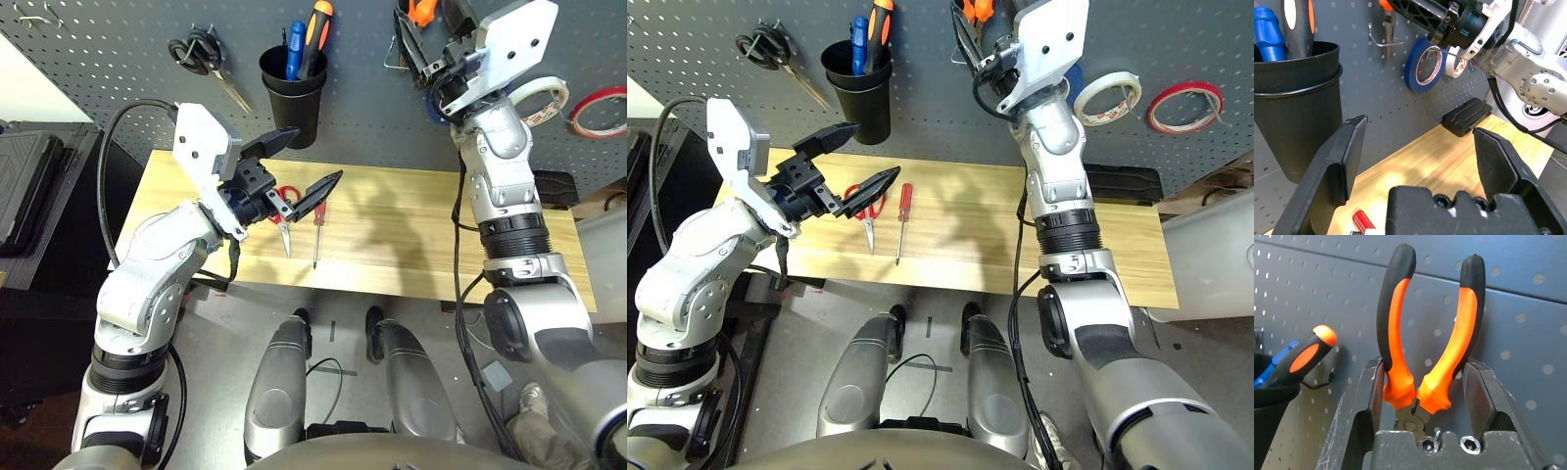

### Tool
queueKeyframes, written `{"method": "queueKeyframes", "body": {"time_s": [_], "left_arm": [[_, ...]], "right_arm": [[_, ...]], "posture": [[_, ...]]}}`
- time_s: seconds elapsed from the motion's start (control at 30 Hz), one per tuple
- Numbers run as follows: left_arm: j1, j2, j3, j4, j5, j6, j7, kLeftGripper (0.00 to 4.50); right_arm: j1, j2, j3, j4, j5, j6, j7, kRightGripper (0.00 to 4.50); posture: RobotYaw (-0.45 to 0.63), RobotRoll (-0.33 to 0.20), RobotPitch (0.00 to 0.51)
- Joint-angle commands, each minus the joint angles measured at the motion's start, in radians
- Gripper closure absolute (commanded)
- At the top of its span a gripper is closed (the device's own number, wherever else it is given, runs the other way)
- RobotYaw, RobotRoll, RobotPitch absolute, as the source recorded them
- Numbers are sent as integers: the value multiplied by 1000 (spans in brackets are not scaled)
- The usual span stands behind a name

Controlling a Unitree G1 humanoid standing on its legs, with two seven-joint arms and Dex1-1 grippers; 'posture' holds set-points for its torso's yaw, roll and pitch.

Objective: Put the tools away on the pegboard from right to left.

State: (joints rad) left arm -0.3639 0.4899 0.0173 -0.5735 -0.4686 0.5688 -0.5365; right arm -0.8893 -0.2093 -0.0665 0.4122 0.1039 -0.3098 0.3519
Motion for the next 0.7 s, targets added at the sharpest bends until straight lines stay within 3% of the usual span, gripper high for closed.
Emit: {"method": "queueKeyframes", "body": {"time_s": [0.03,0.4,0.6,0.7], "left_arm": [[23,9,-18,-16,10,0,-3,0],[34,16,-27,-8,19,-4,-9,0],[45,20,-27,-5,27,-1,-6,0],[57,19,-29,2,34,-2,-3,0]], "right_arm": [[26,2,14,7,-23,-1,-16,1917],[84,5,31,5,-68,53,-63,1917],[107,-35,5,-5,-74,-47,-59,11],[148,-60,-29,-33,17,-157,22,11]], "posture": [[217,0,299],[218,0,303],[224,0,303],[230,0,302]]}}
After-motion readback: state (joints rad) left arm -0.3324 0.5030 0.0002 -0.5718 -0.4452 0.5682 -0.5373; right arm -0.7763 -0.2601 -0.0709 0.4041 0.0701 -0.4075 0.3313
